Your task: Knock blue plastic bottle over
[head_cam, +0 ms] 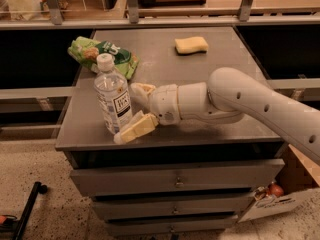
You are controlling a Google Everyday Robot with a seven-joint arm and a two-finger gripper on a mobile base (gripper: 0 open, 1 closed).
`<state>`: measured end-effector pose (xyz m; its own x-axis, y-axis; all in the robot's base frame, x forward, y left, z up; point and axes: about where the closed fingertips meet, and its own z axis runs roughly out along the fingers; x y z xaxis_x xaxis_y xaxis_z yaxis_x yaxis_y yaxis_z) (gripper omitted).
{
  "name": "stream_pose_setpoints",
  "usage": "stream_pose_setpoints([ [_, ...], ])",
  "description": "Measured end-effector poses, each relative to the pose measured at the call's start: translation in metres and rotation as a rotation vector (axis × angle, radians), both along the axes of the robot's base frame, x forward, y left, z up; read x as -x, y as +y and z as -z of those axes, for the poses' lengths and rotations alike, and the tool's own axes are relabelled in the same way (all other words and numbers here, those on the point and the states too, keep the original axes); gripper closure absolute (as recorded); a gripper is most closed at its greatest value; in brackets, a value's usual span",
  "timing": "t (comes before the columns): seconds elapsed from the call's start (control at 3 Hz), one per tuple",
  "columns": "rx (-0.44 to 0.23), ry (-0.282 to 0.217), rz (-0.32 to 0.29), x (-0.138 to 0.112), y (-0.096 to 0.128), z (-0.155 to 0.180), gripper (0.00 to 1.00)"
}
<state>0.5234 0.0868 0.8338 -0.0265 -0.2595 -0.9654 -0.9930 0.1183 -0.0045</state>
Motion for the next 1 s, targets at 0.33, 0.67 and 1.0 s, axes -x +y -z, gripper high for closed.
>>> stream_pose_setpoints([
  [0.33, -0.03, 0.034, -0.028, 0.0072, -0.0014, -0.0005, 0.12],
  [0.67, -0.076, 0.04, -0.035, 0.0115, -0.0029, -0.0049, 0.3],
  [1.0, -0.13, 0.052, -0.044, 0.015, -0.0029, -0.008, 0.53],
])
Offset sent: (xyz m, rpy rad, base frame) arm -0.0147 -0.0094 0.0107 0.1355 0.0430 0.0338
